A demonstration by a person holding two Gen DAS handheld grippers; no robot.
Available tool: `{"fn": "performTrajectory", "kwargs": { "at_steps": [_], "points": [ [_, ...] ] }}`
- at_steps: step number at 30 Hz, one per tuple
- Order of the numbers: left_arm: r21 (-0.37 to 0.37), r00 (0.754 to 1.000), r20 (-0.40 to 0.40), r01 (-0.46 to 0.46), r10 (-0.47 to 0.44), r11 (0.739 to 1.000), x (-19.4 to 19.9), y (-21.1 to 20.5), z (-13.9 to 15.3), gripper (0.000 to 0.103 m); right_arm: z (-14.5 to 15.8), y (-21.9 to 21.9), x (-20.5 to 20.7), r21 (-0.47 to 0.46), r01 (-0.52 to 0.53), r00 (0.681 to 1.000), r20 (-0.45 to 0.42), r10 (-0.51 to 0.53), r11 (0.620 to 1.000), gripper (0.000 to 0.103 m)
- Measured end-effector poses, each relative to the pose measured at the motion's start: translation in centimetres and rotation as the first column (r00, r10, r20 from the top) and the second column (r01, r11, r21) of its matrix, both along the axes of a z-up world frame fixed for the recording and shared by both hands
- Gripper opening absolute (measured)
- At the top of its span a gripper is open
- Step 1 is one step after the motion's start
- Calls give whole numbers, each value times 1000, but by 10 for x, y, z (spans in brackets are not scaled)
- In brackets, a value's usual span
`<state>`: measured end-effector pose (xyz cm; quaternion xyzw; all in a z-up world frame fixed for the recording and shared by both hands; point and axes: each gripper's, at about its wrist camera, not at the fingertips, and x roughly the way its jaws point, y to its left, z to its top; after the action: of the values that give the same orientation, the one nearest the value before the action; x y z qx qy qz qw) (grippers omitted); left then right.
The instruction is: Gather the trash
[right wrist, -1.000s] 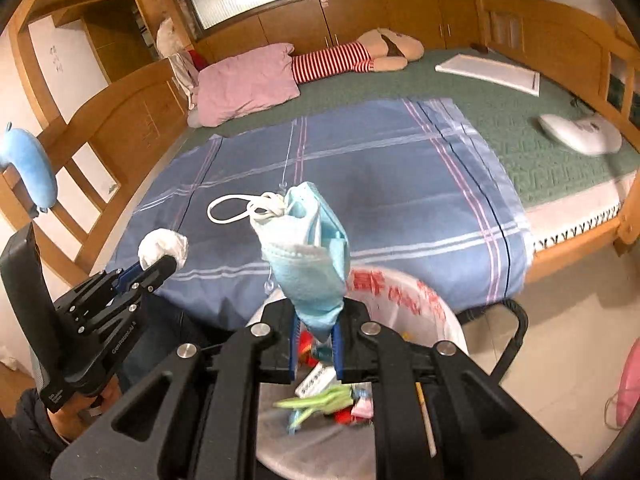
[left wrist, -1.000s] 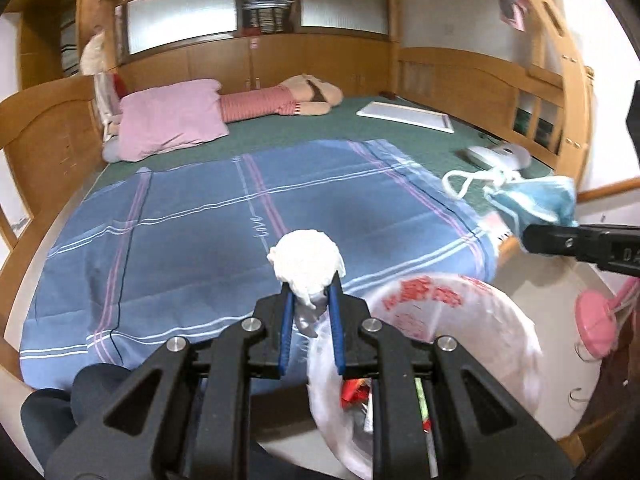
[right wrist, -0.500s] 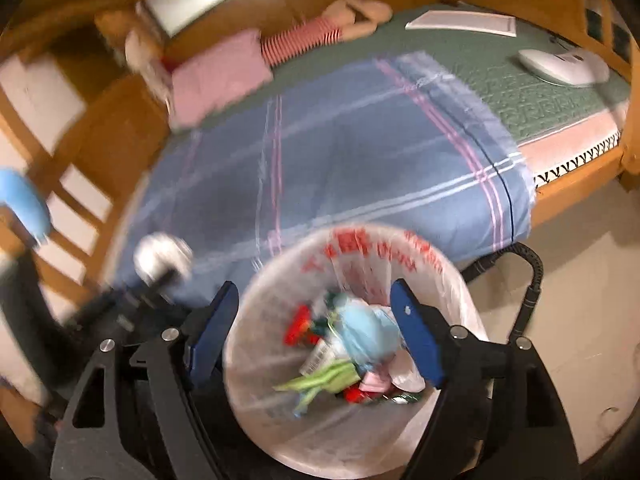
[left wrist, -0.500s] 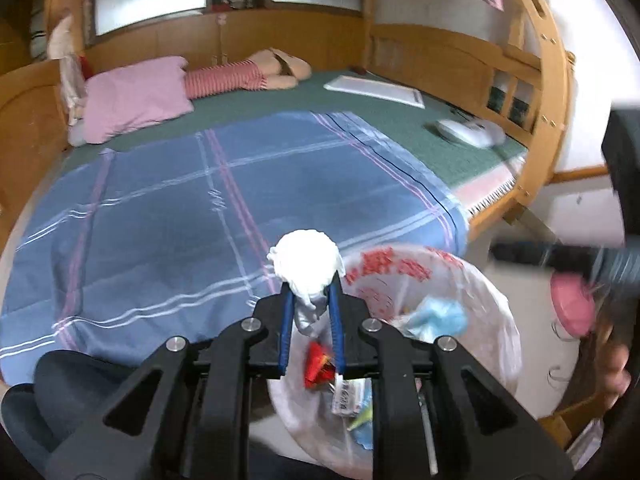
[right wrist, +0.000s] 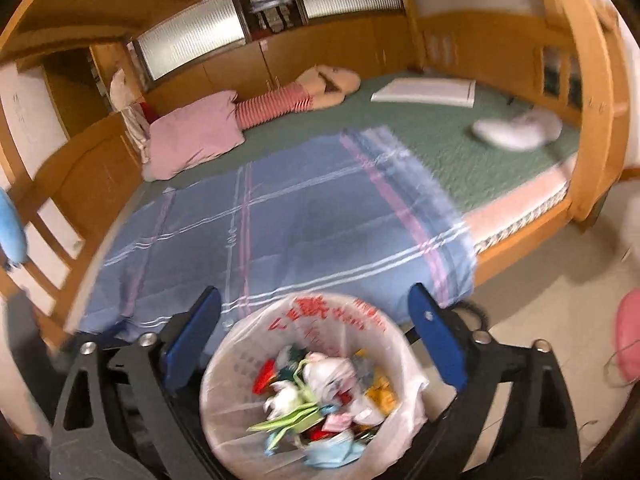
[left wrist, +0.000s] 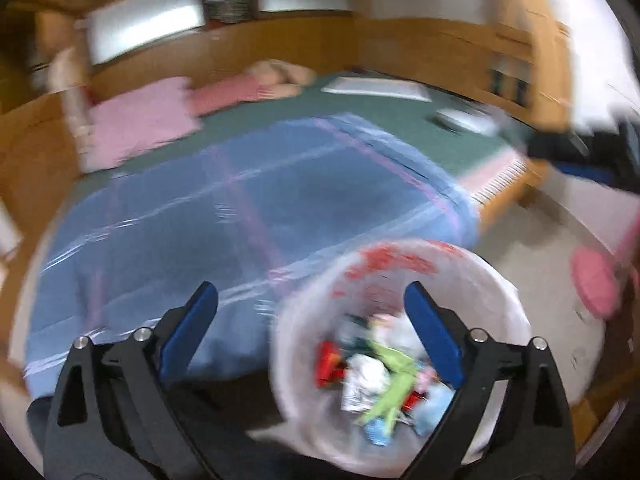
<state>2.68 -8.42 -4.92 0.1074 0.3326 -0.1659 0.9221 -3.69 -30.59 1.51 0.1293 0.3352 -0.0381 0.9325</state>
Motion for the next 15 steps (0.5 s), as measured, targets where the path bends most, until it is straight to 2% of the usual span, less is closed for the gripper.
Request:
{"fn": "performTrajectory", "kwargs": {
  "at_steps": [4, 6, 10, 15],
  "points": [
    [-73, 988, 83, -127, 133, 989, -6, 32, 38, 99, 12, 16, -5, -92, -4, 999, 41, 8, 996, 97],
    [-75, 976, 135, -163, 172, 984, -13, 40, 54, 99, 18, 21, -7, -109, -8, 998, 59, 15, 994, 100],
    [-74, 956, 194, -210, 221, 975, -25, 46, 75, 99, 26, 30, -12, -146, -20, 995, 98, 35, 989, 100],
    [-101, 950, 203, -223, 239, 970, -34, 51, 88, 99, 30, 39, -15, -187, -35, 990, 125, 59, 982, 100]
  ]
}}
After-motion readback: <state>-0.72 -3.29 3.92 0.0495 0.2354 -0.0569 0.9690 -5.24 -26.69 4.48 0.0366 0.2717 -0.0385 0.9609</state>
